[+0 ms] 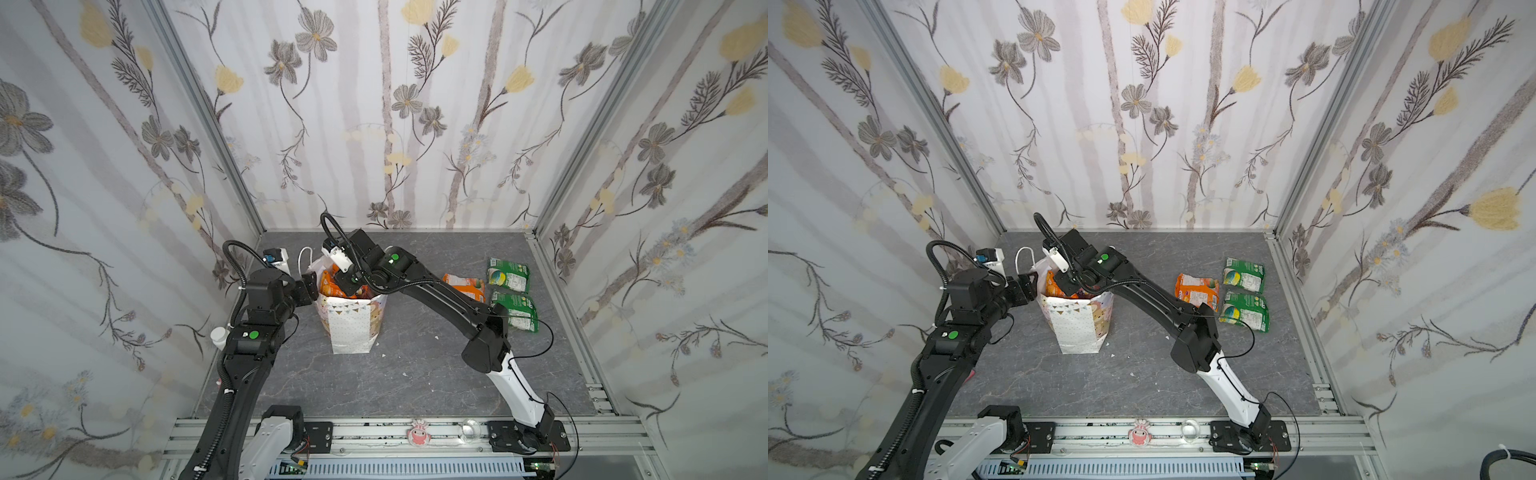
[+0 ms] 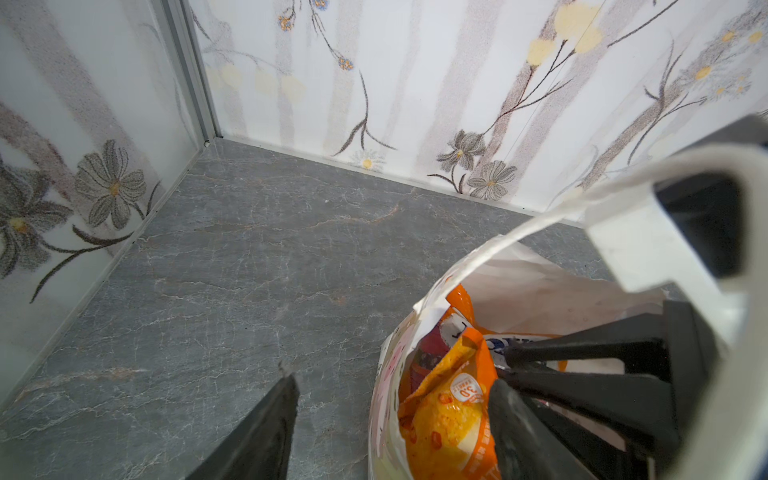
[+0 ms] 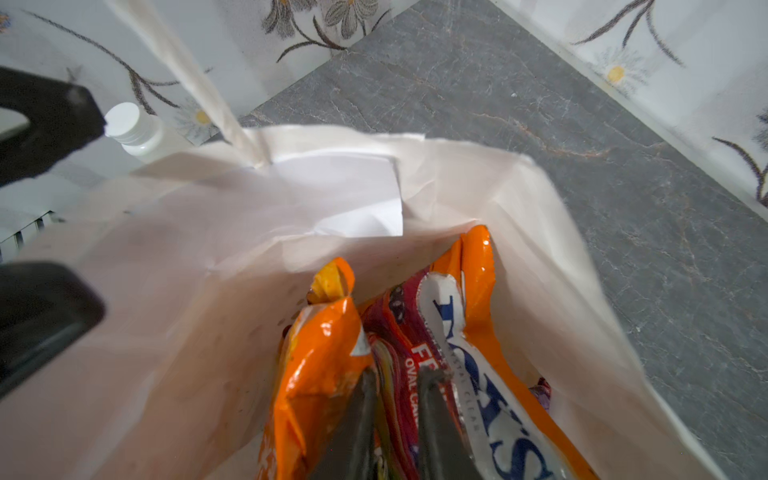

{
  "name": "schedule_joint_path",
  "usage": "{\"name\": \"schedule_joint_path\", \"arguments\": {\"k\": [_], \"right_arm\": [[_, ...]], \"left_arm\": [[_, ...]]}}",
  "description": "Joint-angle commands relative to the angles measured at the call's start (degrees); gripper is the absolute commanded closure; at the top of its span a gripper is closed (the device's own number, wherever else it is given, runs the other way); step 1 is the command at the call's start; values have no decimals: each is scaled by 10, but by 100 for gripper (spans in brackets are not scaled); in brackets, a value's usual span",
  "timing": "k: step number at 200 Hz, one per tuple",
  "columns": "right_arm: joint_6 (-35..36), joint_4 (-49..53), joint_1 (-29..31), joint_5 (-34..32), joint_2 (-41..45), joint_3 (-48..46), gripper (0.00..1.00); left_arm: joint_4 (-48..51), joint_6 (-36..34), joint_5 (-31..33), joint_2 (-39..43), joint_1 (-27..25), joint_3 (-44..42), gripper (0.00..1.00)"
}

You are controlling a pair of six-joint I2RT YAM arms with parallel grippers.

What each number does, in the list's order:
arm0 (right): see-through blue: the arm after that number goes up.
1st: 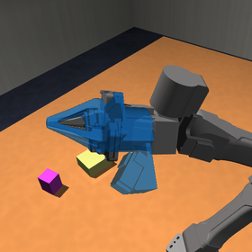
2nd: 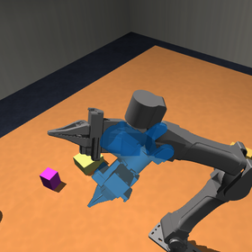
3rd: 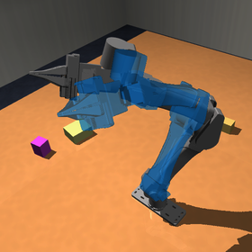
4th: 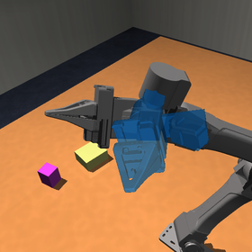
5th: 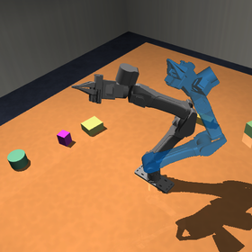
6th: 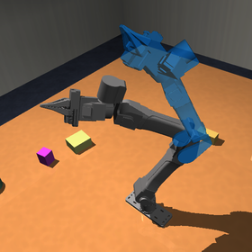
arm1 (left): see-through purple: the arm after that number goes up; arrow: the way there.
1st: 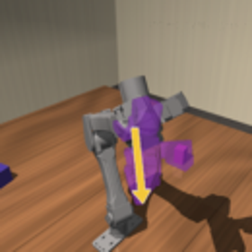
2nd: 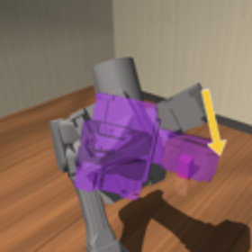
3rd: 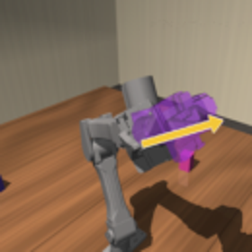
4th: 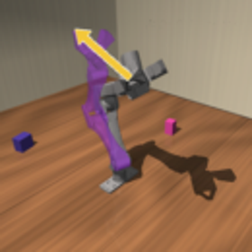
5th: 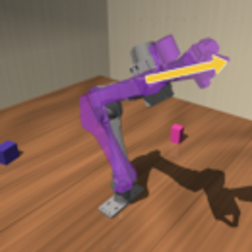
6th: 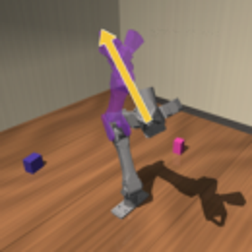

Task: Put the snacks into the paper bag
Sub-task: 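Open the right gripper and press the snacks deeper into the paper bag, then move the right gripper out of the bag toward the orange FOX'S packet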

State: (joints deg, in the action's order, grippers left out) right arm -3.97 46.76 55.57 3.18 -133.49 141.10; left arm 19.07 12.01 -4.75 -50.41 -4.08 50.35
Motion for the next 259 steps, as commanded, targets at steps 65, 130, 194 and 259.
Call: {"name": "schedule_joint_path", "arguments": {"k": [65, 130, 194, 259], "right_arm": [[-1, -44, 17, -14, 59, 2, 70], [7, -88, 60, -169, 240, -84, 65], [-133, -340, -12, -229, 630, -633, 59], [-222, -287, -142, -294, 811, -877, 54]], "left_arm": [[-15, -1, 0, -4, 1, 0, 28], [-16, 1, -3, -5, 1, -2, 28], [-18, 2, 7, 2, 1, -4, 25], [-16, 0, 12, -1, 1, -2, 25]]}}
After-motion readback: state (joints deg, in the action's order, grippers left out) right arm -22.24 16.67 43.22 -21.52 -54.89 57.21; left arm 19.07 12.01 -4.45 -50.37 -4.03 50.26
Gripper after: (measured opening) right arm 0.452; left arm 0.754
